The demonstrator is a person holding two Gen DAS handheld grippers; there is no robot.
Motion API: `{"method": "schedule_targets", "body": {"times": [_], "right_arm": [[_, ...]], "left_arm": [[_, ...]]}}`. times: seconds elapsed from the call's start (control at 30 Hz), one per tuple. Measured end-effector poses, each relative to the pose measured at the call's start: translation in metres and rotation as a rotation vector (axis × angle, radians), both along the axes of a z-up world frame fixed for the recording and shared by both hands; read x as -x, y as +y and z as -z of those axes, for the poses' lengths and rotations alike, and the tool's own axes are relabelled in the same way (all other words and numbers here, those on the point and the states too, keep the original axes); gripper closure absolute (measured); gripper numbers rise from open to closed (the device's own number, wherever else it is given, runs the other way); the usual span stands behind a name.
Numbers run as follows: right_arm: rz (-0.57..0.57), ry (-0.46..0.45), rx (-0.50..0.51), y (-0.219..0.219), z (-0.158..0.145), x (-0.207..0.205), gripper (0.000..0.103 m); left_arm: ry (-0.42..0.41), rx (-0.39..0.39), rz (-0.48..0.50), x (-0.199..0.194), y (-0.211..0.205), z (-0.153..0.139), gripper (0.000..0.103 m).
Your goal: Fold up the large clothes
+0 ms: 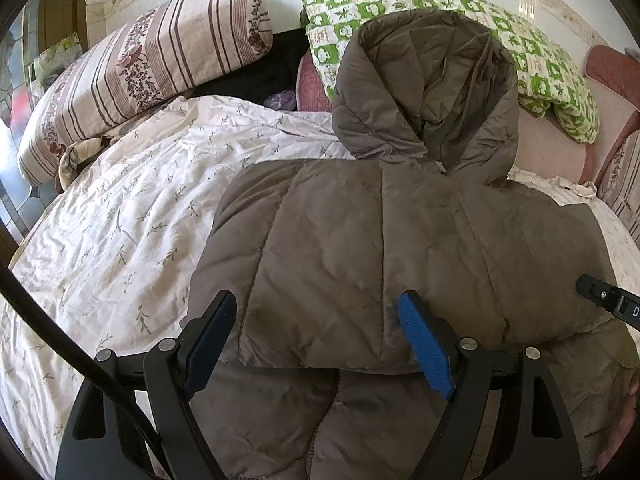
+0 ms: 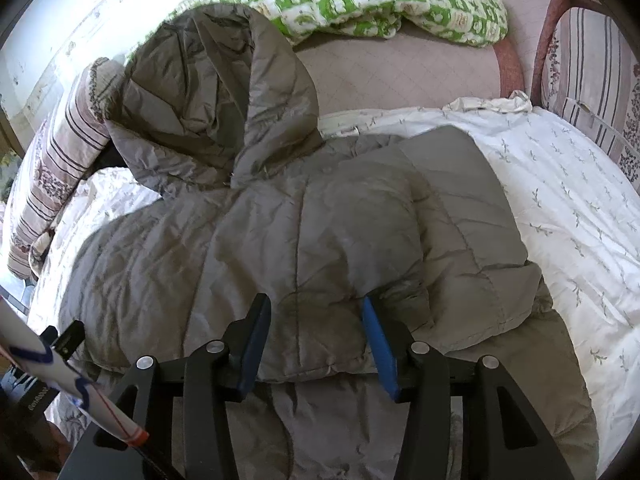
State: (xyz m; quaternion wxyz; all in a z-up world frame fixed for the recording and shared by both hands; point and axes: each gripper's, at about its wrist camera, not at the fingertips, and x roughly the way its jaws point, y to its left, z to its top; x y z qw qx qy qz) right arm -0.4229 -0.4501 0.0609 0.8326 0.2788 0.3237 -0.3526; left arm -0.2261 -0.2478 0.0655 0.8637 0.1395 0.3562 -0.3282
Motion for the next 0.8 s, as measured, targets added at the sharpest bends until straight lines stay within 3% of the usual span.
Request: {"method": "schedule_targets", "body": {"times": [0.33,0.63,0.8], "right_arm": [[0.023,0.017,-0.019,-0.008,0.009,0.001,0.051],[0.027,-0.018,0.011,-0.002,-0.003,0.005,0.05],[0.019,0.007,-0.018,-0.007,0.008,0.002,0.05]], "left_arm": [[0.013,-0.023,0.006,-0.001,-0.003,0.006,0.021],[-0.004,-0.003,0.011,0.004,-0.001,-0.002,0.021],[0.013,-0.025,0.02,0.004,-0.004,0.004,0.021]]}}
